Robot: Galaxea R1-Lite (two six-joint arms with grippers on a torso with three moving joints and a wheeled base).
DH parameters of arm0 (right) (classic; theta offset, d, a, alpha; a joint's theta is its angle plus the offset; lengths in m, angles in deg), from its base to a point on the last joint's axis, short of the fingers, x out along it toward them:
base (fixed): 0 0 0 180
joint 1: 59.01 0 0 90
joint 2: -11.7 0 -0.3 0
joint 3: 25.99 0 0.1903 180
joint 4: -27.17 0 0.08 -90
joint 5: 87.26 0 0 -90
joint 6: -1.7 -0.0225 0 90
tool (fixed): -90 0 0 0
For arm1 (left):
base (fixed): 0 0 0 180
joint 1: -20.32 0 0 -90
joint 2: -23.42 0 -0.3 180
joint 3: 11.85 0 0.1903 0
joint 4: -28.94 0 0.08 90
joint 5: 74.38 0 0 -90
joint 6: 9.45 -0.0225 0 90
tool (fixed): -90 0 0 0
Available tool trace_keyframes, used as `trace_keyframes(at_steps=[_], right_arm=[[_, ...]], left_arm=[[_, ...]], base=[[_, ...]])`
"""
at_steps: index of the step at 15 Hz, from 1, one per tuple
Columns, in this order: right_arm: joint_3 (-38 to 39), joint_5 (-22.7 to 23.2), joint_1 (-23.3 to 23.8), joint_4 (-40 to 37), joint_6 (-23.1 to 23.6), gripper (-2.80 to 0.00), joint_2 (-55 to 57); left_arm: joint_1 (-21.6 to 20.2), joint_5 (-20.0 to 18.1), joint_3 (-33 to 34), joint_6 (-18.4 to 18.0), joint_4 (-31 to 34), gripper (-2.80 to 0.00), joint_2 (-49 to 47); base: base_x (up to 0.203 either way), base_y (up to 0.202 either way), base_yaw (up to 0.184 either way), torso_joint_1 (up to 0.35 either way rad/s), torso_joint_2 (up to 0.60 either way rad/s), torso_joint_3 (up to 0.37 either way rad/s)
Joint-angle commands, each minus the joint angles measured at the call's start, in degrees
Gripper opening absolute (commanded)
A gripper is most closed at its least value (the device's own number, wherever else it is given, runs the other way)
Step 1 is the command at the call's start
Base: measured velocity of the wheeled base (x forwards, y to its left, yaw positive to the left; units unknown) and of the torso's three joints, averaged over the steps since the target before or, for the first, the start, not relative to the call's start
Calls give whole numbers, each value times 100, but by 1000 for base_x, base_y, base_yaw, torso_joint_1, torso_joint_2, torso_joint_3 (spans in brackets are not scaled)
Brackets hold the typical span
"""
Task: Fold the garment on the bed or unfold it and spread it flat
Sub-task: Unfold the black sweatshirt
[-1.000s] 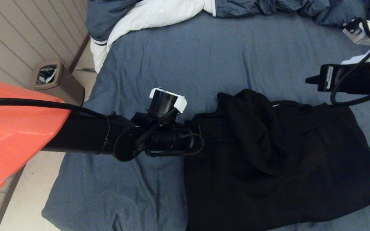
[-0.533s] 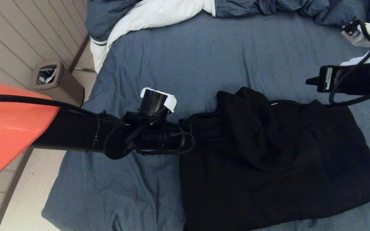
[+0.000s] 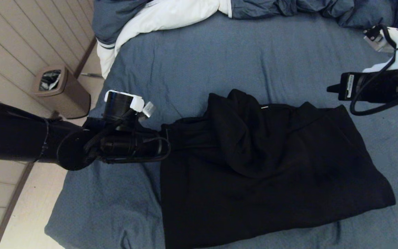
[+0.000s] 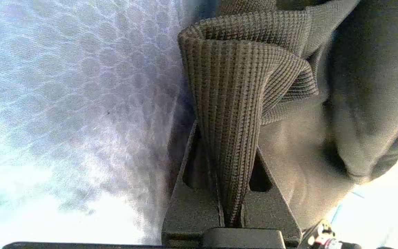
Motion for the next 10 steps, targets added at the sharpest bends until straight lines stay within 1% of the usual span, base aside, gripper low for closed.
trace_keyframes(at_steps=[1, 3, 4, 5, 7, 10], right_arm=[[8, 3, -3, -5, 0, -280, 6], [8, 9, -3, -6, 9, -280, 6], [8, 10, -12, -14, 9, -280, 15], [17, 10, -12, -14, 14, -280, 15], [46, 10, -12, -14, 73, -280, -6], [73, 10, -12, -14, 114, -280, 7]], left_arm=[[-38, -17, 64, -25, 31, -280, 234], [-130, -22, 77, -233, 87, -280, 297], [-130, -15, 77, -278, 116, -280, 282], [-130, -15, 76, -288, 118, -280, 242], [-4, -12, 77, -292, 79, -280, 167], [20, -14, 104, -315, 64, -280, 142]], base=[[0, 0, 0, 0, 0, 0], [0, 0, 0, 0, 0, 0], [0, 0, 0, 0, 0, 0], [0, 0, 0, 0, 0, 0], [0, 0, 0, 0, 0, 0], [0, 0, 0, 0, 0, 0]])
